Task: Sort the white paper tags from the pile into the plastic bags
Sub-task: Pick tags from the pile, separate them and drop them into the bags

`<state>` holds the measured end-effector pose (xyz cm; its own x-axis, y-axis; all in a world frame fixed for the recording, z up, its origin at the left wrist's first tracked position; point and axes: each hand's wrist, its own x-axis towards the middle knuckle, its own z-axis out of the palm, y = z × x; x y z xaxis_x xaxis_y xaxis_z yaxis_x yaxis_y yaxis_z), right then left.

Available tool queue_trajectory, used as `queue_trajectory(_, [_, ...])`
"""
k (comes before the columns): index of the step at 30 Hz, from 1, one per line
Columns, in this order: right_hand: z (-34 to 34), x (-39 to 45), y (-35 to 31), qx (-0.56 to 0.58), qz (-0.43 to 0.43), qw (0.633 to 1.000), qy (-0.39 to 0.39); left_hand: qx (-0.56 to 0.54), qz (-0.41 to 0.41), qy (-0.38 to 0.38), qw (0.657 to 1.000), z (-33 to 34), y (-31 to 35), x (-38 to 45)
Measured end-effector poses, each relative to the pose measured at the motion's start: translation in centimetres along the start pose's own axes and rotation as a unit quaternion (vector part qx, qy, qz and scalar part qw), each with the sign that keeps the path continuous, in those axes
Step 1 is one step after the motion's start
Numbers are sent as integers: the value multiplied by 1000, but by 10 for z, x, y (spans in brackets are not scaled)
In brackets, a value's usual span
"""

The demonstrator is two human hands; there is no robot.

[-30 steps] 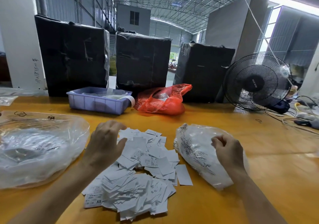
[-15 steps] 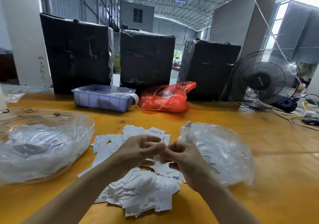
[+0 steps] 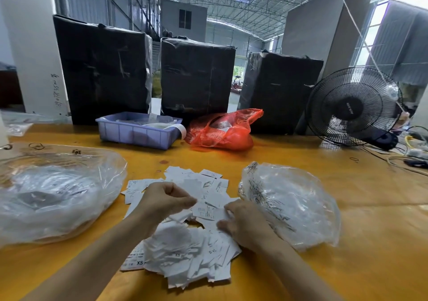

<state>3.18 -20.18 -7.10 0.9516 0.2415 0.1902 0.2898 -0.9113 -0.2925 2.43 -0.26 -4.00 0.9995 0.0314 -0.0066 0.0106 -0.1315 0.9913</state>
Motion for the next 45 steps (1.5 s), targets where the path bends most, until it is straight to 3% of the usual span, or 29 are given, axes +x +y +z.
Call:
queue_trajectory(5, [-4, -5, -3, -56, -31, 997, -34, -41, -13, -19, 999, 3, -3, -1])
queue_trajectory(9, [-9, -10, -10, -106, -49, 993, -19, -65, -9, -22, 998, 5, -5, -1])
queue_trajectory(17, [-17, -15, -16, -126, -74, 988, -45, -87, -19, -22, 996, 9, -6, -2])
queue_trajectory(22, [-21, -17, -13, -140, -77, 987, 27, -61, -10, -31, 998, 7, -6, -3])
queue_trajectory(24, [-22, -17, -11, -31, -67, 990, 124, -61, -8, -29, 998, 8, -5, -4])
queue_trajectory(25, [-24, -18, -10, 80, -41, 982, 166, -63, -8, -27, 998, 8, -5, -4])
queue_trajectory(27, [-28, -16, -10, 365, 16, 911, 191, -61, -9, -27, 998, 10, -3, -5])
queue_trajectory(29, [-32, -15, -12, 561, 67, 816, 125, -61, -6, -31, 998, 12, -1, -6])
queue_trajectory(32, [-33, -16, -18, 616, 92, 780, 59, -66, -1, -37, 997, 15, 0, -8])
queue_trajectory(45, [-38, -17, -21, 669, 96, 735, 52, -130, -47, -65, 988, 15, 5, -8])
